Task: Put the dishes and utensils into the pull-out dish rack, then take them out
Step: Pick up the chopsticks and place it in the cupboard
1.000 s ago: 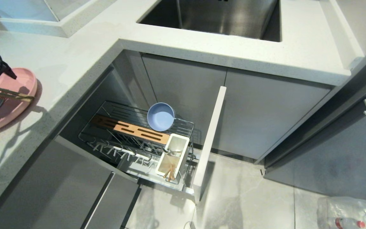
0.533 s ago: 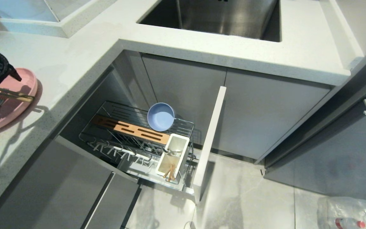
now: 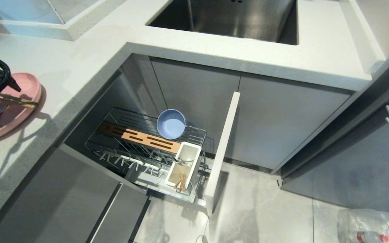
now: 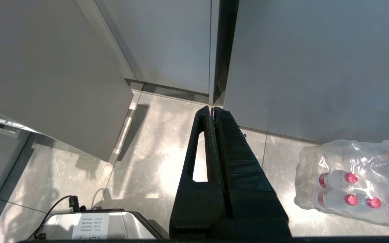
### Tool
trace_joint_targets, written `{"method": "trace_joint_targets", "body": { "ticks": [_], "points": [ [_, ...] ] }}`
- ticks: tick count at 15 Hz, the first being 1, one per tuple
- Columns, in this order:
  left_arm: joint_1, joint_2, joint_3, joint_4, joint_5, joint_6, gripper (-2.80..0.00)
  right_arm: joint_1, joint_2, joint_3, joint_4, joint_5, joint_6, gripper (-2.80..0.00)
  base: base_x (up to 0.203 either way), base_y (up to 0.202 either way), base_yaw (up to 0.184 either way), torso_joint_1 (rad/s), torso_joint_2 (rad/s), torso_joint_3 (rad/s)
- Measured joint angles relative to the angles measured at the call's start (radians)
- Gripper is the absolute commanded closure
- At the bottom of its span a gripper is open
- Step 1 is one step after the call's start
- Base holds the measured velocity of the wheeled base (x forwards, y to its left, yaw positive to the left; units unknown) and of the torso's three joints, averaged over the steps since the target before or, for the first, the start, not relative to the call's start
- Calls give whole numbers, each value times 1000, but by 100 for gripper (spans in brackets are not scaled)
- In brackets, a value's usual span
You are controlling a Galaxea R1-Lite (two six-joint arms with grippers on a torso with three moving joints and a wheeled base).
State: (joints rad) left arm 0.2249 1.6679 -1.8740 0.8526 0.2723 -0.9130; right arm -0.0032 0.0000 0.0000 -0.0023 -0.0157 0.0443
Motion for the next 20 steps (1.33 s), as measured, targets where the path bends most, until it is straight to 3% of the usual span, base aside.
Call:
{"method": "trace_joint_targets", "body": {
  "ticks": [13, 20],
  "points": [
    [0, -19, 7, 1, -8, -1, 0, 0, 0, 0, 0, 0, 0, 0, 0, 0, 0, 0, 0, 0],
    [-2, -118, -21, 2, -7, -2, 0, 0, 0, 0, 0, 0, 0, 0, 0, 0, 0, 0, 0, 0]
  ]
}}
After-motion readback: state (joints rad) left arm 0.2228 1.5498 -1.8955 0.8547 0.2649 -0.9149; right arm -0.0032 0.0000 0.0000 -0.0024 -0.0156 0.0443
